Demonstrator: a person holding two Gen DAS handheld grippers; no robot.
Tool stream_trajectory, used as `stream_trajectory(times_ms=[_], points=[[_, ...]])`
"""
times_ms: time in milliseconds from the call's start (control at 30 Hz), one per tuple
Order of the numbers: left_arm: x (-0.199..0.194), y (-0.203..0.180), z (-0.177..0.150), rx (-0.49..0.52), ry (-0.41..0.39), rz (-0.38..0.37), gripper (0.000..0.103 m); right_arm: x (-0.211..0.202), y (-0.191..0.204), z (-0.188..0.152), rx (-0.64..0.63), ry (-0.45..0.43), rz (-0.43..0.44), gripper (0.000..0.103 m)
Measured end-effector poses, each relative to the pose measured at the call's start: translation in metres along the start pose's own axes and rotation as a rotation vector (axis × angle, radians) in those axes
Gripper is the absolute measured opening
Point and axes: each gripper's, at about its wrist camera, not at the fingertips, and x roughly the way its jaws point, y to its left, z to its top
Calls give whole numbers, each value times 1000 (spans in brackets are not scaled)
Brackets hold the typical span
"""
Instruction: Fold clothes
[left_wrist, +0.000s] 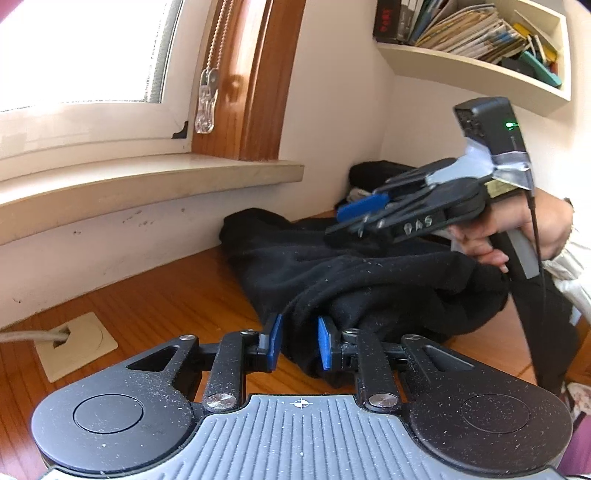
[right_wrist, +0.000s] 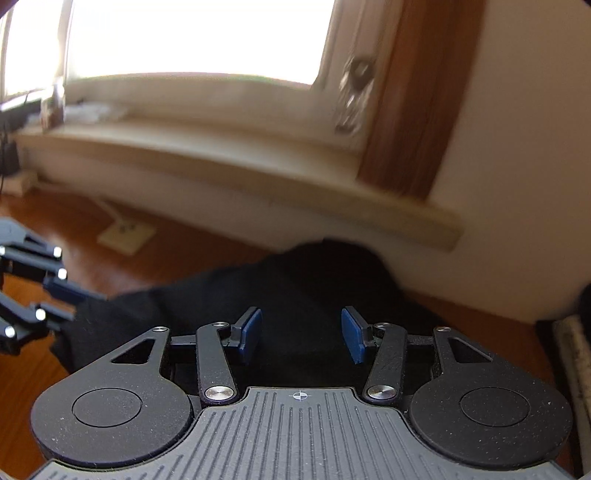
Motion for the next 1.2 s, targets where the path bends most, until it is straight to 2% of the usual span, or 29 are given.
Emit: stream_trajectory(times_ms=[67, 200, 233, 333, 400, 467, 500, 667, 800, 900, 1000, 1100, 1200], points=[[4, 0, 1, -8, 5, 9, 22, 12, -2, 0, 2, 27, 16, 50], [3, -1, 1, -15, 3, 12, 22, 18, -7, 1, 47, 12, 66, 50], [3, -1, 1, -16, 3, 10, 7, 18, -8, 4, 54, 3, 75, 50], [-1, -7, 2, -17, 7, 36, 2, 25, -6, 16, 64, -6, 99, 51], [-8, -15, 2, 1, 5, 52, 2, 37, -1, 22, 57, 25, 87, 51], [-19, -25, 1, 30, -2, 81, 1, 51, 6, 20, 36, 71, 8, 50], [-25, -28, -1, 38, 0, 85, 1, 58, 5, 17, 45, 92, -4, 49], [-49, -36, -8, 45, 4, 77, 0, 67, 0, 6, 106, 99, 15, 49], [-49, -36, -13, 45, 45, 67, 1, 67, 2, 4, 94, 92, 9, 49], [-50, -37, -10, 42, 59, 48, 0, 56, 2, 5, 67, 76, 4, 49], [-61, -37, -9, 38, 58, 15, 0, 24, -10, 1, 63, 23, -24, 47], [-74, -31, 1, -3, 14, 13, 1, -12, -34, -14, 112, -12, -39, 40], [-69, -27, 21, -34, -27, 32, 1, -40, -47, -39, 150, -13, -53, 38]])
